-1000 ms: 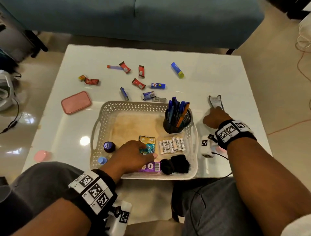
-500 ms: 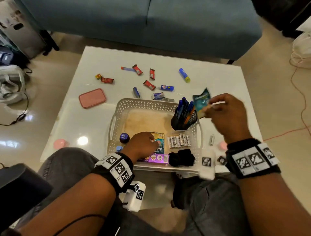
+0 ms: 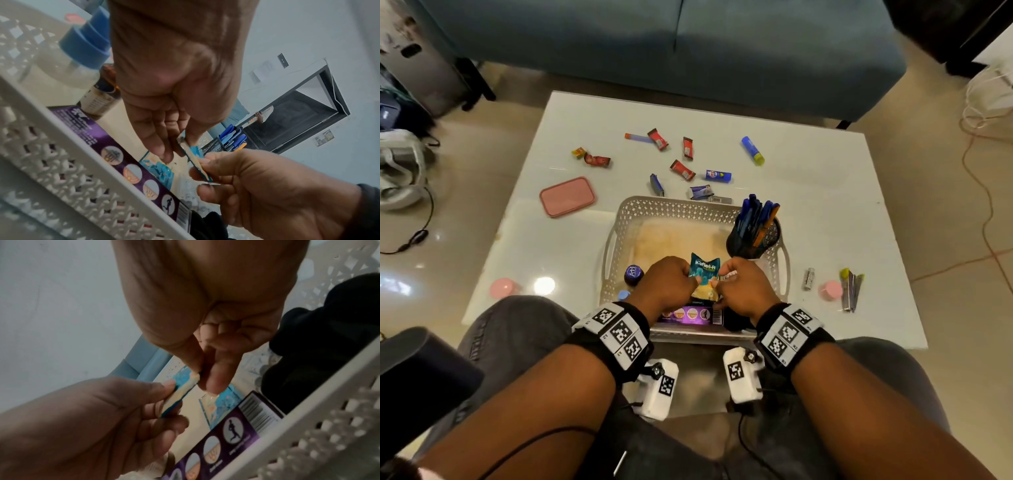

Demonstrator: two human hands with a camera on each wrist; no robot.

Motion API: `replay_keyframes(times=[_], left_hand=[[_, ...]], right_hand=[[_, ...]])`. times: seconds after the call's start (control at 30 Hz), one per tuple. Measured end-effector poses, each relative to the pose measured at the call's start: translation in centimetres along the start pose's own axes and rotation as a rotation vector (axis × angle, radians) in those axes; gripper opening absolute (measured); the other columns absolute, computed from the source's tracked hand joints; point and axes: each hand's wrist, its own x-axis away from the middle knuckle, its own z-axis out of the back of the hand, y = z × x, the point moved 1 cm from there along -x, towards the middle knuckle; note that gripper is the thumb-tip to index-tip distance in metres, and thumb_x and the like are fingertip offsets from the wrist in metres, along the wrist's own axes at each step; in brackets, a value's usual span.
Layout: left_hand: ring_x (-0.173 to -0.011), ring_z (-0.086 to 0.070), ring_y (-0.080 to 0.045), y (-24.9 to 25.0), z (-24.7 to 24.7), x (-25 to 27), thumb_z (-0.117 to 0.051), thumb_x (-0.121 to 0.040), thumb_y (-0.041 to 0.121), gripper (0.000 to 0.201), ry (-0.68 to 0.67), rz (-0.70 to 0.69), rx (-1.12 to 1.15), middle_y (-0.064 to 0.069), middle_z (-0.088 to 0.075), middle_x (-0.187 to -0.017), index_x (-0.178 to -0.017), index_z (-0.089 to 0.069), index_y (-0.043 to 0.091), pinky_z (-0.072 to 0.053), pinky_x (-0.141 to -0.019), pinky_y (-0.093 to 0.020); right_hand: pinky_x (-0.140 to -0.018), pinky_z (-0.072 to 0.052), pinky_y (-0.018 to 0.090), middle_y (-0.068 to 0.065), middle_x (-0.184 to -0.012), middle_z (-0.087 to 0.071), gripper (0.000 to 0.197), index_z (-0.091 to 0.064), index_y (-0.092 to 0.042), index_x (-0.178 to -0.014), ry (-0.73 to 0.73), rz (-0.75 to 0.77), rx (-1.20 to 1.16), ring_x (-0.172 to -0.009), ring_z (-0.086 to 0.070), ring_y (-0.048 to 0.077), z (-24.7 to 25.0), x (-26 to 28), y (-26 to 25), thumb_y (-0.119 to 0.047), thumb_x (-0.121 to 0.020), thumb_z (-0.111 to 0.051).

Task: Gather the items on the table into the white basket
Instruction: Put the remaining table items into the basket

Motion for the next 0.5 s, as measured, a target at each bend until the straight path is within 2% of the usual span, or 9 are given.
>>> replay_keyframes(times=[0.07, 0.1, 0.13, 0.17, 0.2, 0.23, 0.3, 0.4, 0.5], left_hand=[[-0.072, -0.065, -0.037, -0.2, -0.1, -0.3, -0.065, -0.095, 0.025, 0.042, 0.002, 0.025, -0.02, -0.007, -0.049, -0.06, -0.06, -0.044, 0.014, -0.055, -0.069, -0.042], [-0.076, -0.069, -0.038, -0.4, -0.2, -0.5, -0.064, -0.096, 0.024, 0.038, -0.001, 0.026, -0.021, -0.008, -0.055, -0.064, -0.063, -0.048, 0.013, -0.059, -0.072, -0.046], [-0.08, -0.07, -0.037, -0.4, -0.2, -0.6, -0.064, -0.095, 0.024, 0.029, -0.009, 0.034, -0.031, -0.01, -0.063, -0.071, -0.071, -0.056, 0.011, -0.059, -0.074, -0.048], [-0.081, -0.072, -0.034, -0.4, -0.1, -0.6, -0.064, -0.095, 0.024, 0.017, -0.008, 0.041, -0.052, -0.011, -0.069, -0.081, -0.085, -0.062, 0.01, -0.06, -0.073, -0.046], [-0.078, -0.072, -0.03, -0.4, 0.0, -0.5, -0.064, -0.093, 0.022, 0.011, 0.003, 0.052, -0.063, -0.01, -0.072, -0.087, -0.101, -0.061, 0.014, -0.059, -0.069, -0.04], [-0.073, -0.071, -0.026, -0.5, -0.1, -0.5, -0.064, -0.092, 0.019, 0.022, 0.012, 0.06, -0.064, -0.007, -0.071, -0.087, -0.111, -0.054, 0.02, -0.057, -0.063, -0.035], [-0.064, -0.066, -0.02, -0.5, -0.2, -0.3, -0.066, -0.088, 0.016, 0.039, 0.022, 0.068, -0.081, -0.003, -0.068, -0.079, -0.119, -0.042, 0.025, -0.05, -0.055, -0.029], [-0.061, -0.064, -0.018, -0.5, -0.2, -0.1, -0.067, -0.087, 0.015, 0.043, 0.059, 0.062, -0.104, -0.002, -0.066, -0.075, -0.121, -0.043, 0.024, -0.051, -0.054, -0.031], [-0.064, -0.062, -0.016, -0.5, -0.4, -0.1, -0.068, -0.086, 0.014, 0.047, 0.069, 0.046, -0.142, 0.0, -0.064, -0.071, -0.125, -0.044, 0.023, -0.043, -0.053, -0.03]], right_hand=[[-0.054, -0.059, 0.035, 0.016, -0.092, -0.068, 0.017, -0.054, -0.016, -0.094, -0.008, 0.001, 0.006, -0.068, -0.073, 0.031, 0.0, -0.5, 0.2, -0.008, -0.089, -0.068], [-0.055, -0.057, 0.033, 0.014, -0.091, -0.069, 0.018, -0.054, -0.017, -0.094, -0.002, 0.014, 0.015, -0.07, -0.072, 0.031, 0.0, -0.8, 0.3, -0.01, -0.088, -0.07], [-0.059, -0.056, 0.033, 0.01, -0.089, -0.069, 0.02, -0.055, -0.019, -0.092, 0.013, 0.038, 0.055, -0.072, -0.071, 0.028, -0.1, -1.1, 0.5, -0.014, -0.086, -0.073], [-0.062, -0.054, 0.031, 0.004, -0.086, -0.068, 0.021, -0.055, -0.022, -0.087, 0.042, 0.073, 0.14, -0.074, -0.069, 0.023, -0.1, -1.4, 0.6, -0.018, -0.083, -0.075], [-0.062, -0.05, 0.027, -0.001, -0.082, -0.066, 0.022, -0.056, -0.024, -0.082, 0.072, 0.105, 0.227, -0.075, -0.065, 0.018, -0.1, -1.5, 0.8, -0.021, -0.081, -0.077], [-0.059, -0.045, 0.025, -0.005, -0.077, -0.064, 0.022, -0.056, -0.024, -0.077, 0.1, 0.13, 0.287, -0.073, -0.061, 0.014, -0.2, -1.6, 0.9, -0.022, -0.08, -0.078], [-0.059, -0.044, 0.025, -0.007, -0.071, -0.062, 0.023, -0.056, -0.023, -0.069, 0.117, 0.163, 0.329, -0.069, -0.059, 0.011, -0.4, -1.7, 1.0, -0.023, -0.079, -0.077], [-0.065, -0.052, 0.029, -0.007, -0.069, -0.062, 0.019, -0.058, -0.022, -0.068, 0.118, 0.214, 0.375, -0.069, -0.061, 0.012, -0.7, -1.8, 0.8, -0.02, -0.079, -0.074], [-0.066, -0.054, 0.032, -0.006, -0.07, -0.062, 0.014, -0.059, -0.022, -0.071, 0.11, 0.264, 0.43, -0.071, -0.062, 0.016, -0.9, -1.6, 0.6, -0.019, -0.078, -0.071]])
